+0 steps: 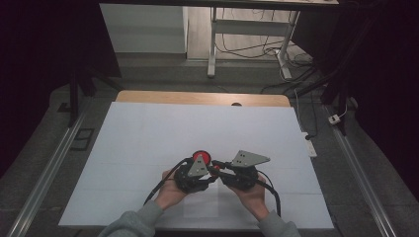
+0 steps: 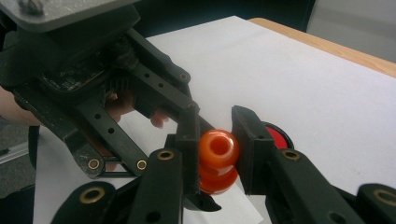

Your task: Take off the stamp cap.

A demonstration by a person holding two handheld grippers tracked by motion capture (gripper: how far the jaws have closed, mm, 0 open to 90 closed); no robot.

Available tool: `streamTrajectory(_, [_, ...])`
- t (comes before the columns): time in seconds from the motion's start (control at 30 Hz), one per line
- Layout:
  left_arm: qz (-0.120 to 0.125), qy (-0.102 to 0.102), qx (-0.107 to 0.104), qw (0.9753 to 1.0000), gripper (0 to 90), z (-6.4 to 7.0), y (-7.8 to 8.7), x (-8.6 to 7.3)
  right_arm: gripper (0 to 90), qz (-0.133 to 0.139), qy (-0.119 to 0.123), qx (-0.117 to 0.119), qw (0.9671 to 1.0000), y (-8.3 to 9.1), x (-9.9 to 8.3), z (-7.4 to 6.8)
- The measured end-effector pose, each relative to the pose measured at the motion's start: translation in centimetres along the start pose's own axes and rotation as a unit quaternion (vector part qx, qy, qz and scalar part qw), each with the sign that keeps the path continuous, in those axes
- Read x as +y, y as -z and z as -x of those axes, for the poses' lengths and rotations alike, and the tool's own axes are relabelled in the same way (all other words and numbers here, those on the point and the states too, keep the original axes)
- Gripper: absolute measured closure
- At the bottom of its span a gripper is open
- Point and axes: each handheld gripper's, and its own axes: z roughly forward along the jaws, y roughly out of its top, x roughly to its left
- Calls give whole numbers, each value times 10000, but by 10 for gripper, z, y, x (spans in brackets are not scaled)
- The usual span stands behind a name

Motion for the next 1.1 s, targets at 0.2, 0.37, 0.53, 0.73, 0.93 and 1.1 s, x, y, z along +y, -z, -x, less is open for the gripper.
streamTrajectory(0.2, [0,1,-4,10000,652,0,0,0,723,10,22,-7,10000,0,0,0])
streamTrajectory(0.37, [8,-9,-12,10000,652,0,1,0,723,16,34,-15,10000,0,0,-1])
streamTrajectory(0.53, [-204,-78,69,9997,653,0,0,0,724,196,40,-150,9997,4,1,-2])
streamTrajectory(0.73, [-259,33,-10,9997,653,-1,-6,-5,724,538,-115,-317,9980,23,6,9])
streamTrajectory(0.93, [-292,41,56,9996,653,-4,-4,-6,724,490,-141,-267,9983,22,5,9])
streamTrajectory(1.1, [-249,75,92,9996,652,-8,-1,-7,724,545,-210,-282,9979,24,5,11])
